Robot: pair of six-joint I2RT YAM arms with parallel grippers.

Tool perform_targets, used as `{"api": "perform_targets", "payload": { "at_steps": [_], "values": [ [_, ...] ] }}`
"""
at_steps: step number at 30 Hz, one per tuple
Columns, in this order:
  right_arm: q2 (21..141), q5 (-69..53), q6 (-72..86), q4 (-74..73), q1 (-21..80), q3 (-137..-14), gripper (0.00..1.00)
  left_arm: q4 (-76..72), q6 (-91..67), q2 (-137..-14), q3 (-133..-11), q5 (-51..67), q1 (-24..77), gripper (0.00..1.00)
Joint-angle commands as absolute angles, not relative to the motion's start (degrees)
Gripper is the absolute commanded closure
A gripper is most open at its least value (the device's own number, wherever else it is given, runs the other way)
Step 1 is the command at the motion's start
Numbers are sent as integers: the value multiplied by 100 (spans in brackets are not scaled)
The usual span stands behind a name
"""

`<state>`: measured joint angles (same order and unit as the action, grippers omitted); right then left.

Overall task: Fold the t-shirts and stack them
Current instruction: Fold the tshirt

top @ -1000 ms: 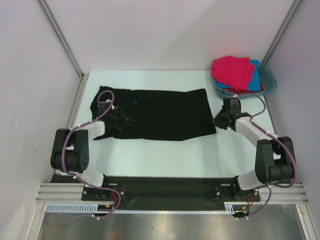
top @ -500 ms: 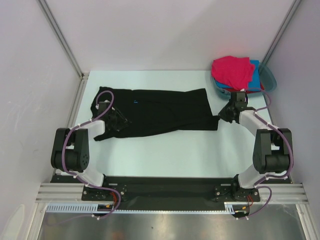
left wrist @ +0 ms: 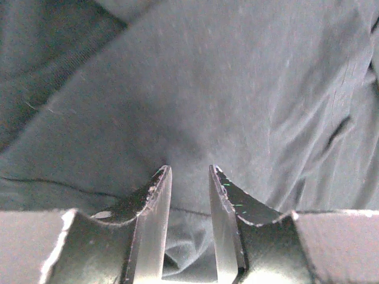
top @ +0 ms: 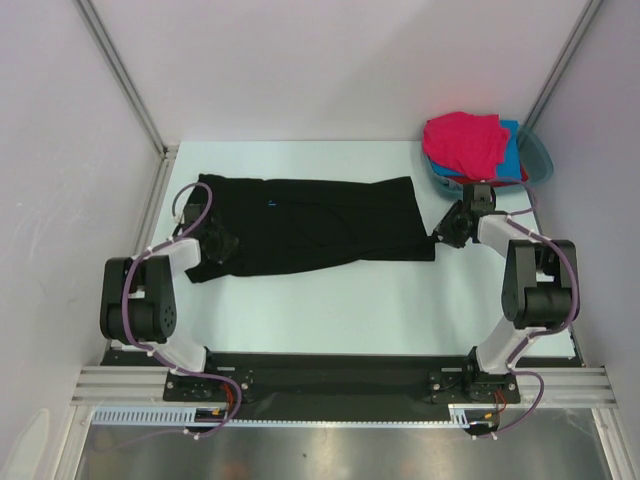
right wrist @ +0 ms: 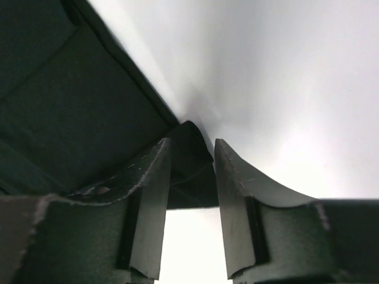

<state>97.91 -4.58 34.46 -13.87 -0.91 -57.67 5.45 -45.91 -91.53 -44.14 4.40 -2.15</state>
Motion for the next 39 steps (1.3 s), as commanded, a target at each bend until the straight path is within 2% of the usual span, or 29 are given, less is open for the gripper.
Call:
{"api": "perform_targets", "payload": {
  "at_steps": [1,8,11,12,14,16,23,32,36,39],
  "values": [
    [9212,-308,3121,-1406,-53,-5985,58,598,-4412,-9193,-4702,114,-273,62],
    [8421,-255,2830,-1810,-44,-6029,52,404,-4474,-9667,-4974,167,-272,60],
    [8279,-263,2742,-1959,-53,-6117,50,430,-4465,-9852,-5132,123,-264,64],
    [8253,-290,2725,-1995,-53,-6169,50,448,-4439,-9931,-5176,45,-264,67],
    [8200,-360,2733,-2074,-53,-6205,50,518,-4403,-10002,-5229,9,-264,81],
    [8148,-439,2733,-2100,-44,-6205,50,789,-4395,-10142,-5369,-376,-264,100],
    [8454,-1414,2751,-1969,130,-5942,48,748,-4342,-10257,-5414,-668,-316,100],
    [8850,-1573,2646,-2039,483,-5792,48,615,-4342,-10169,-5634,-528,-825,100],
    [9210,-1696,2418,-2109,615,-6046,48,466,-4228,-10169,-5721,-335,-993,100],
    [9597,-1503,2172,-2346,826,-6668,48,431,-4192,-10143,-5844,-116,-984,100]
  ]
}}
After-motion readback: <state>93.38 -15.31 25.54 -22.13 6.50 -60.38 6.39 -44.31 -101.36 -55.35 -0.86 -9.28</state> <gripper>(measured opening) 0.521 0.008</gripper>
